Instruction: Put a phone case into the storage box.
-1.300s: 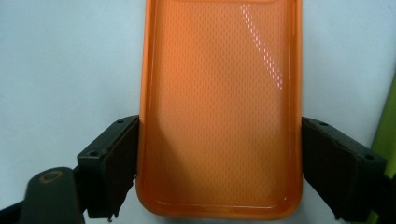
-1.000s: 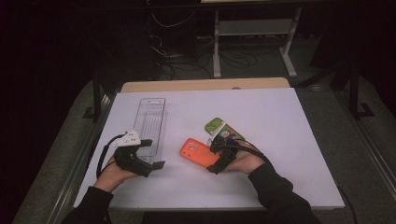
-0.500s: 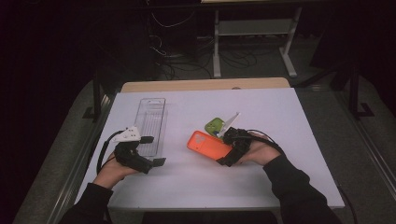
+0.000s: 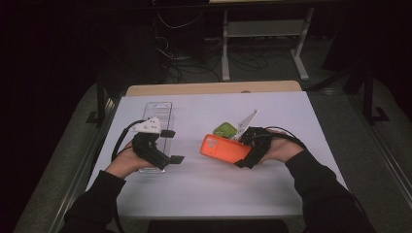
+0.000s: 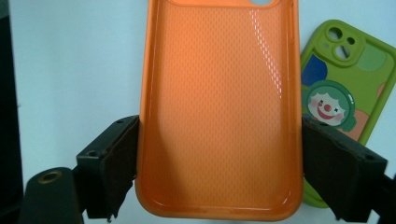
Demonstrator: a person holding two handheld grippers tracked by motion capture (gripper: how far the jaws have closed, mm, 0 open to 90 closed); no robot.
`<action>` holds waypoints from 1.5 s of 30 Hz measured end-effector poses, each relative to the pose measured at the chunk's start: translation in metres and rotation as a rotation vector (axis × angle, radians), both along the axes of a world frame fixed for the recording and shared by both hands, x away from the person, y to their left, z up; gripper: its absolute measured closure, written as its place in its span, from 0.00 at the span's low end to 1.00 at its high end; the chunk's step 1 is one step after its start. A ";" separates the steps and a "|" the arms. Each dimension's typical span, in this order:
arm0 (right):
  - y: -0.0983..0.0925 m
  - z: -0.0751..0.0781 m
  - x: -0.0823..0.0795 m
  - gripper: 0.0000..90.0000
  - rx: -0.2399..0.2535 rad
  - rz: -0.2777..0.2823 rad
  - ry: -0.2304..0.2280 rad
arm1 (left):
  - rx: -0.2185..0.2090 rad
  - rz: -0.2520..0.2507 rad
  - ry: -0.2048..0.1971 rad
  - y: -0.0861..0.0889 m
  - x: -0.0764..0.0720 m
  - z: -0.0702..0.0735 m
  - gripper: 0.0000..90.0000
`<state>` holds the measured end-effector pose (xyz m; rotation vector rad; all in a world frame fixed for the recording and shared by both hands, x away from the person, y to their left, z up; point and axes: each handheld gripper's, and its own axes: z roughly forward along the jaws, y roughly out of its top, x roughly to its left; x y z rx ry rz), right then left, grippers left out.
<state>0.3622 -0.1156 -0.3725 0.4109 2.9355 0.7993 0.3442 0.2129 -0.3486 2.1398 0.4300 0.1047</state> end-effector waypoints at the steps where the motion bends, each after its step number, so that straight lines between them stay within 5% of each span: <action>1: -0.001 0.001 0.001 0.17 -0.001 0.009 -0.002 | 0.004 -0.008 0.002 -0.003 0.002 0.001 0.00; 15: -0.004 0.015 0.010 0.17 0.004 0.107 -0.002 | 0.178 -0.248 -0.020 -0.058 0.023 0.011 0.00; 25: 0.005 0.029 0.007 0.17 0.013 0.181 -0.005 | 0.241 -0.344 -0.035 -0.089 0.026 0.012 0.00; 40: 0.012 0.035 0.001 0.17 0.011 0.222 -0.002 | 0.345 -0.379 -0.001 -0.105 0.026 -0.005 0.00; 45: 0.011 0.036 0.001 0.17 0.012 0.219 -0.004 | 0.348 -0.379 0.007 -0.104 0.026 -0.006 0.03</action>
